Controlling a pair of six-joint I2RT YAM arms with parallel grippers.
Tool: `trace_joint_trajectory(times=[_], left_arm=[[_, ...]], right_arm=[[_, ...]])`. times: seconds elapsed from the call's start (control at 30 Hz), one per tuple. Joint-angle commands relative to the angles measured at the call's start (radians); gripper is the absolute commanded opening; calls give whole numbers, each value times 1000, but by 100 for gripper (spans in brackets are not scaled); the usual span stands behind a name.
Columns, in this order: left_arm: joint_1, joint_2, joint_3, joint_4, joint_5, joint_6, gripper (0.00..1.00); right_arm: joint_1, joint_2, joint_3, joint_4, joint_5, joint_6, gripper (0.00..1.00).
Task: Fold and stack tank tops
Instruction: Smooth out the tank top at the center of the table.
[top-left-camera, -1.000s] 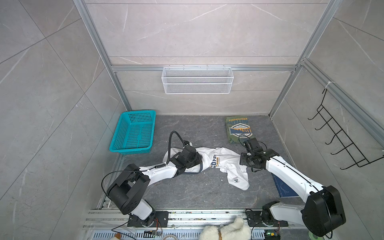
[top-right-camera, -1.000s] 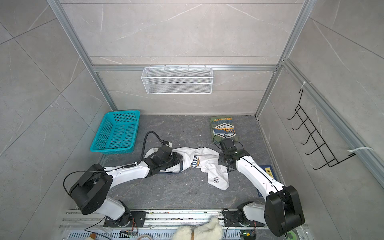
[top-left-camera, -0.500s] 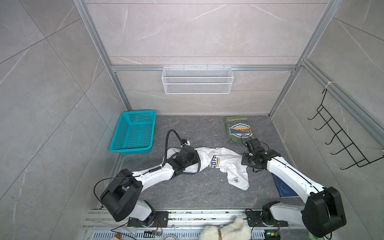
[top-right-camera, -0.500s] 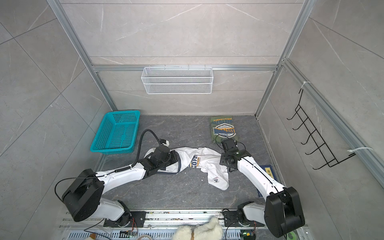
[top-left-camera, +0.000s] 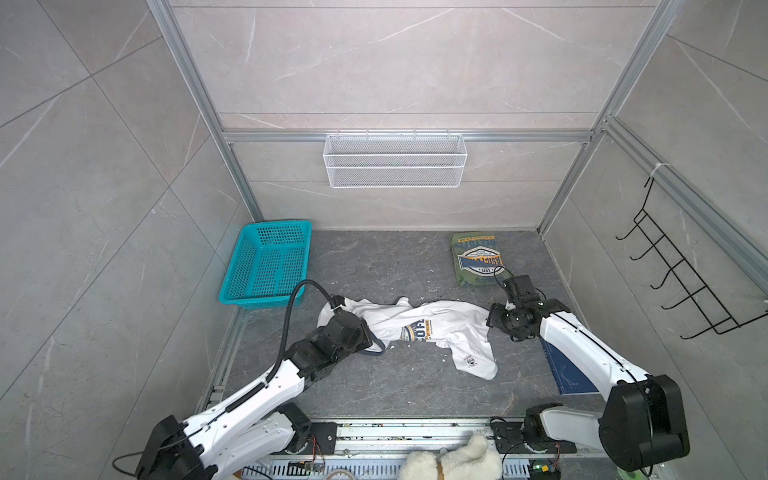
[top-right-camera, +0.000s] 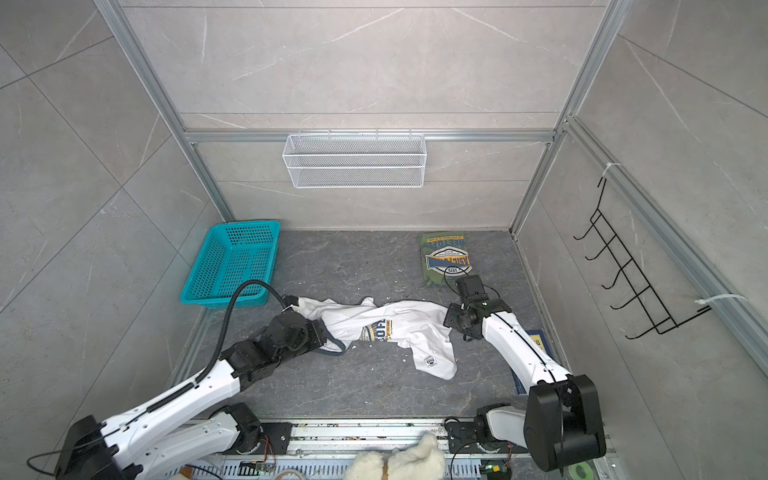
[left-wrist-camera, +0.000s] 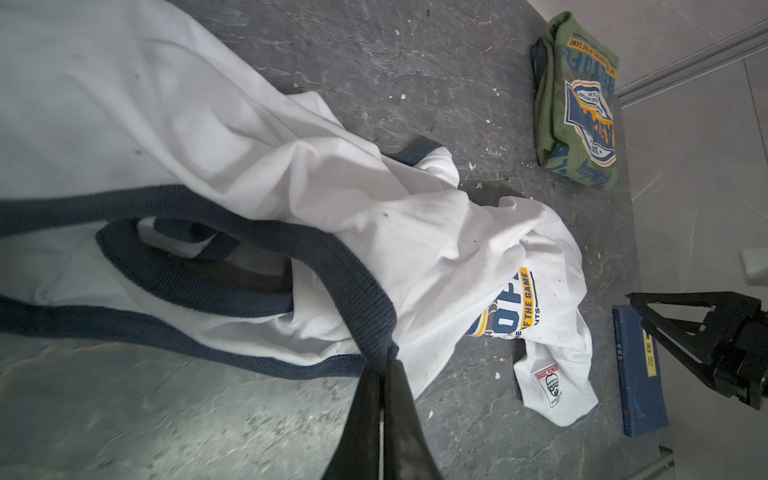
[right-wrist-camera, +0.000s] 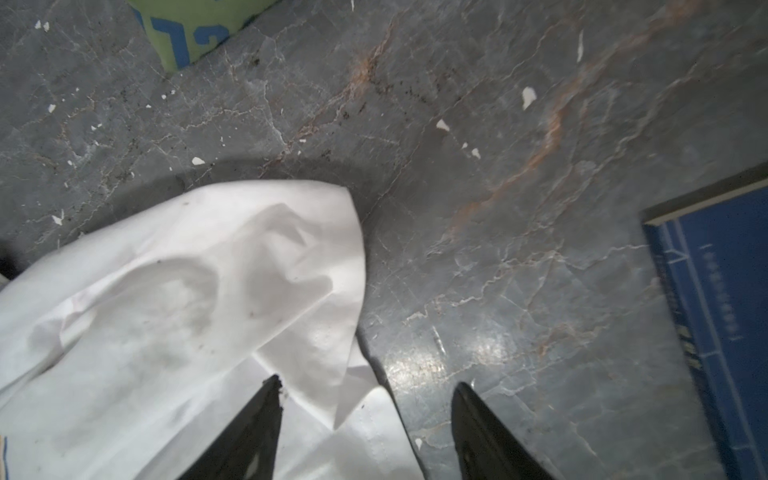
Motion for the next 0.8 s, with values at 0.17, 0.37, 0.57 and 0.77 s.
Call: trace_joint_trajectory(times=[0.17, 0.37, 0.57, 0.77], left_arm=[[8, 1, -18, -106, -49, 27, 0], [9, 44, 10, -98, -57, 48, 0], [12, 56, 11, -94, -63, 43, 0], [14, 52, 7, -93, -69, 34, 0]], right_arm=[[-146, 118, -102, 294, -430, 45, 70], [-171, 249, -68, 374, -445, 64, 68], [-171, 409, -28, 447, -485, 104, 62], [-167, 473, -15, 522, -581, 126, 47]])
